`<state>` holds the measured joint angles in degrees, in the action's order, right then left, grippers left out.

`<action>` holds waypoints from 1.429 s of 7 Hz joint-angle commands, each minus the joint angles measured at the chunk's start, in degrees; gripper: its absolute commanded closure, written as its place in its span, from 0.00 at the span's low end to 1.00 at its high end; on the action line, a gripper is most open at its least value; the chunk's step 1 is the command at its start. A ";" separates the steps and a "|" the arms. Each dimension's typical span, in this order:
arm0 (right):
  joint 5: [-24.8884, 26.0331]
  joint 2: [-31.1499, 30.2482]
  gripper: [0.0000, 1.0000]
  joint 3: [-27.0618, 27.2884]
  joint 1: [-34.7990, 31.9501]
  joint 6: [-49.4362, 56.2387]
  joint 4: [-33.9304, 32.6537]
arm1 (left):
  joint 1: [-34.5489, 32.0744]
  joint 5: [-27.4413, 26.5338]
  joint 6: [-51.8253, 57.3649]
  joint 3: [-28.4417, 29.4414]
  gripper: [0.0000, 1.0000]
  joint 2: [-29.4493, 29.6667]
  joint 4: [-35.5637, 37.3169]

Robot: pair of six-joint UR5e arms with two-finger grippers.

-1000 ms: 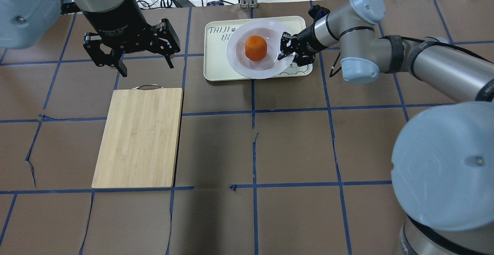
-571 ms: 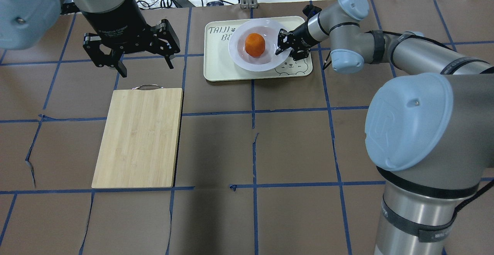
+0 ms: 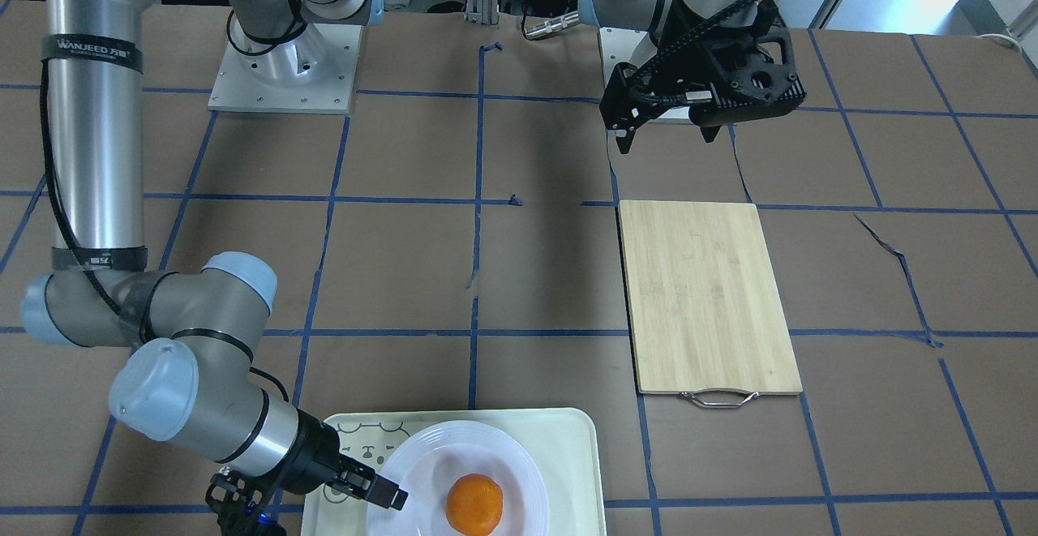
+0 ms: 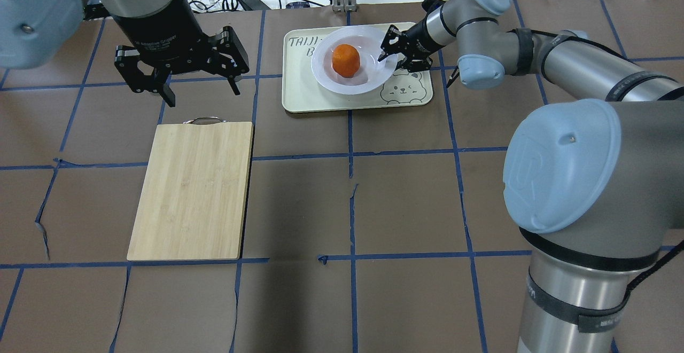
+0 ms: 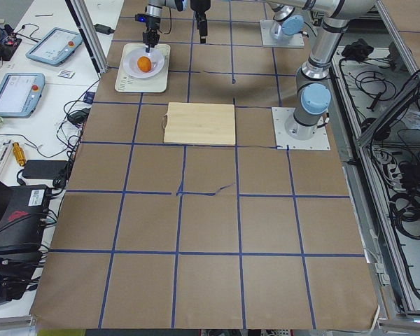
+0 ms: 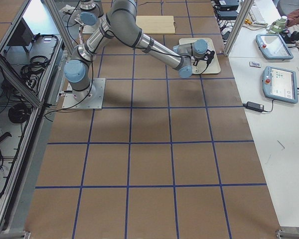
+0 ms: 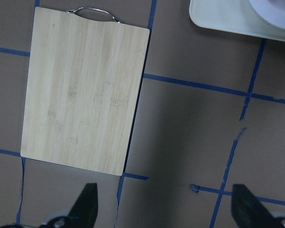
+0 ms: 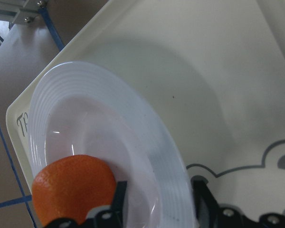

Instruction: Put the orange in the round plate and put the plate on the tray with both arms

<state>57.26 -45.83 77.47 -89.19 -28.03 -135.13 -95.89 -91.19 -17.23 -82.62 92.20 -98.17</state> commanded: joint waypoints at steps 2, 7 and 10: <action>16.93 -3.72 0.00 -3.72 0.68 17.86 12.58 | 0.00 0.05 -0.09 0.00 0.00 0.00 0.00; 32.55 -25.13 0.00 0.21 -0.01 27.15 38.34 | 0.00 0.05 0.00 0.00 0.00 0.00 0.00; 33.01 -35.62 0.00 11.10 -0.28 32.83 33.82 | 0.00 0.05 0.00 0.00 0.00 0.00 0.00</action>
<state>89.92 -77.50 84.77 -89.47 1.82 -98.87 -95.89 -91.14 -17.23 -82.62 92.20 -98.17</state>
